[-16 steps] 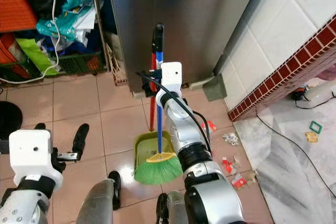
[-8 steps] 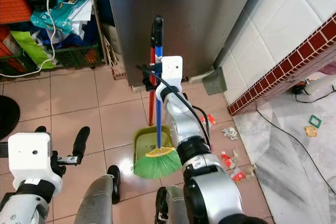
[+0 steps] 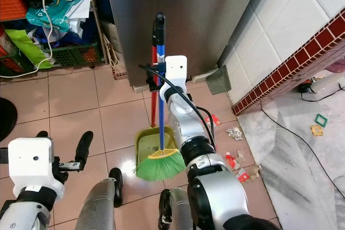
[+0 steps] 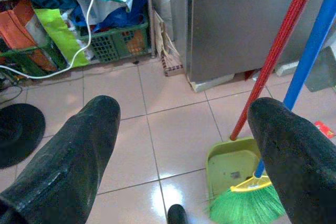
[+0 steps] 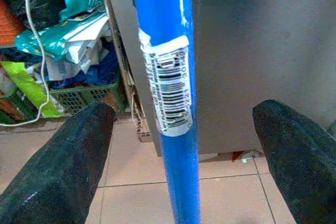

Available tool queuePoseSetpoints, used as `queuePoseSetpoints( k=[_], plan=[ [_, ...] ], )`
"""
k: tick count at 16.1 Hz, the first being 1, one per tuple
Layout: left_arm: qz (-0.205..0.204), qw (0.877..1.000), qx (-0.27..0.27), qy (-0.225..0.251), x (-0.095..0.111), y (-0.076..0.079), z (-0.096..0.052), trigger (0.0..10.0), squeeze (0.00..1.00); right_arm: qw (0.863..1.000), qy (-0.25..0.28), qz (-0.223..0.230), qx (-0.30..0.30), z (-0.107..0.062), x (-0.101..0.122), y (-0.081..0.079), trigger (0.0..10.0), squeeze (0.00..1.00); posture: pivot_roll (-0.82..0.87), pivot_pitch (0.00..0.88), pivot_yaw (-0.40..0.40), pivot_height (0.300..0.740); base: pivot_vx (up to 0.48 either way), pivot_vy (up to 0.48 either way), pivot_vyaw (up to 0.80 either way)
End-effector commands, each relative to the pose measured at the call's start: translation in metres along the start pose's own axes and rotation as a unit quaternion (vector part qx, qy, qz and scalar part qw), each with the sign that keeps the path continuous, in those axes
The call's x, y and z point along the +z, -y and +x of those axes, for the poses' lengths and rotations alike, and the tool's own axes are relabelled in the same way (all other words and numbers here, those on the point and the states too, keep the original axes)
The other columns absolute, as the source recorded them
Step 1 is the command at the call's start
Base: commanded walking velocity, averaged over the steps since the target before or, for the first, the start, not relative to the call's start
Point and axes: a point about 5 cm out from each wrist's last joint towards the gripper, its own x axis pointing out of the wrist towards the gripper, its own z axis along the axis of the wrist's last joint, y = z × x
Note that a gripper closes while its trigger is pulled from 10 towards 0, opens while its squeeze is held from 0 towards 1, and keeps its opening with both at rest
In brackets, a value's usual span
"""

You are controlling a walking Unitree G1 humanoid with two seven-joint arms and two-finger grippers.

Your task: Sweep floor

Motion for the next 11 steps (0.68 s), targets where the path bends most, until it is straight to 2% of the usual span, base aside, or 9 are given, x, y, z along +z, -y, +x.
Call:
queuePoseSetpoints(
  k=[1, 7, 8, 9, 11],
  plan=[
    [-0.002, 1.0, 0.005, 0.001, 0.002, 0.0, -0.005, 10.0, 0.0, 1.0, 0.001, 0.004, -0.007, 0.001, 0.001, 0.002, 10.0, 0.0, 0.18, 0.322, -0.121, 0.74, 0.0, 0.0, 0.0],
    [-0.007, 1.0, 0.004, -0.001, 0.001, 0.002, -0.006, 10.0, 0.0, 1.0, 0.012, 0.014, -0.002, 0.01, 0.01, -0.006, 10.0, 0.0, 0.18, 0.334, -0.127, 0.74, 0.0, 0.0, 0.0],
    [-0.008, 1.0, 0.004, -0.001, 0.0, 0.002, -0.007, 10.0, 0.0, 1.0, 0.013, 0.017, 0.0, 0.01, 0.011, -0.007, 2.3, 0.0, 0.18, 0.334, -0.128, 0.74, 0.0, 0.0, 0.0],
    [-0.008, 1.0, 0.004, -0.001, 0.0, 0.003, -0.007, 10.0, 0.0, 1.0, 0.014, 0.02, 0.001, 0.011, 0.011, -0.008, 0.0, 0.0, 0.19, 0.333, -0.131, 0.74, 0.0, 0.0, 0.0],
    [-0.008, 1.0, 0.005, -0.002, 0.0, 0.003, -0.007, 10.0, 0.0, 1.0, 0.014, 0.021, 0.003, 0.011, 0.011, -0.008, 0.0, 0.0, 0.19, 0.33, -0.135, 0.74, 0.0, 0.0, 0.0]
  ],
)
